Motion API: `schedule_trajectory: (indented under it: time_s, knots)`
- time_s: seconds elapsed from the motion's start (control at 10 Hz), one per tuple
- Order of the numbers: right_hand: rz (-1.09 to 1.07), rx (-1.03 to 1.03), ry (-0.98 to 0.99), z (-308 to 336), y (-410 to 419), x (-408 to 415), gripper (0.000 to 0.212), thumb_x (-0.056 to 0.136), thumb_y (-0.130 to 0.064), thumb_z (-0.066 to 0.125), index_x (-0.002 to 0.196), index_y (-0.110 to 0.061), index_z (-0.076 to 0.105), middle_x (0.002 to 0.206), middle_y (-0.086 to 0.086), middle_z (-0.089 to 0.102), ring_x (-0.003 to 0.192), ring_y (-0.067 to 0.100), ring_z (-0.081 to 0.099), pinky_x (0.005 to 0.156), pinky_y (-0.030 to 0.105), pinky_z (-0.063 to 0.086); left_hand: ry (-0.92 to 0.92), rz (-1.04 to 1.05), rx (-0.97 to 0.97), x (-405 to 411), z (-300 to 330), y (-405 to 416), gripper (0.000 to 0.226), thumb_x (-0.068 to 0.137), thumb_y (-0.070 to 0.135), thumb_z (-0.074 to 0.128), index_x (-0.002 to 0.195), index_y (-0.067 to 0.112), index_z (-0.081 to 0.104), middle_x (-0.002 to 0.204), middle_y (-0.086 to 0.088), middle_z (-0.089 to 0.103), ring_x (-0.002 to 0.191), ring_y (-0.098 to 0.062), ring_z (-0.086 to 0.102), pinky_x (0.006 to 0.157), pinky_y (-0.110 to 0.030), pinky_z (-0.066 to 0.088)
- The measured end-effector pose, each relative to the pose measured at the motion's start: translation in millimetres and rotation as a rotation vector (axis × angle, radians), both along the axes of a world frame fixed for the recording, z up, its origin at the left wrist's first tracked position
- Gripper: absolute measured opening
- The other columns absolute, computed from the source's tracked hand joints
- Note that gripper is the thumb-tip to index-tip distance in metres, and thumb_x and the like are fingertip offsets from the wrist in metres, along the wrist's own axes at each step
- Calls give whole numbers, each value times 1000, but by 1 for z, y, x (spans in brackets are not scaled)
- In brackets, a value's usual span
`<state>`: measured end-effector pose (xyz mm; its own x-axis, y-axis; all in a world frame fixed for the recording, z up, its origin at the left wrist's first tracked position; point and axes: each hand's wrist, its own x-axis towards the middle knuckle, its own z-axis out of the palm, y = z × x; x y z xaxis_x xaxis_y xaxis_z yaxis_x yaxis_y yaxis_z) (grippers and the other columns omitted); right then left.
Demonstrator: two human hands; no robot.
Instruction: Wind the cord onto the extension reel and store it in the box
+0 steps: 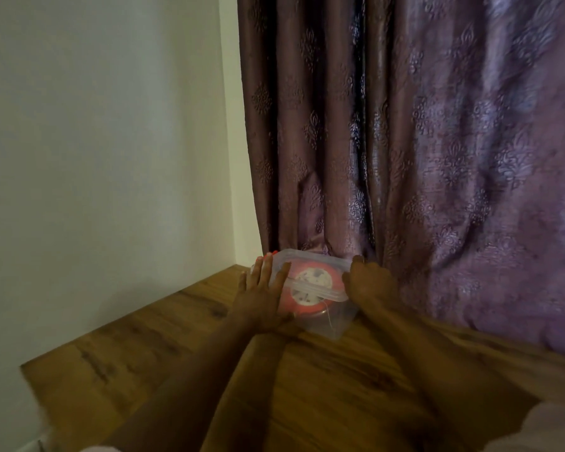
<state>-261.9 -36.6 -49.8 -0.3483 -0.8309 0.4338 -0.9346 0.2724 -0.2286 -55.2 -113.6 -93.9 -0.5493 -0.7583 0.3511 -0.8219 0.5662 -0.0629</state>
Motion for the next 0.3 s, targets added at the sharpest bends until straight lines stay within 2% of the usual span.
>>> schedule_trajectory:
  time_s: [0.1,0.2,0.3]
  knots:
    - [108,-33,117,9,32,18,47,93,-39,44,130,-9,43,131,15,47,111,36,52,86,43,45,15,20,-24,26,4,27,99,78,78,29,146,26,-21,156,-10,-25,142,-30,-23,113,-56,-5]
    - [215,-105,201,23,59,37,53,91,-43,46,133,-11,40,135,12,45,113,35,50,86,44,46,35,50,-67,52,10,53,94,81,76,24,147,25,-17,155,-4,-26,142,-25,-25,113,-54,-8]
    - [309,-173,268,46,75,56,54,90,-46,47,134,-14,39,138,8,43,119,31,45,86,45,47,73,72,-148,77,28,70,92,78,79,5,148,22,-14,151,1,-29,140,-19,-27,112,-52,-11]
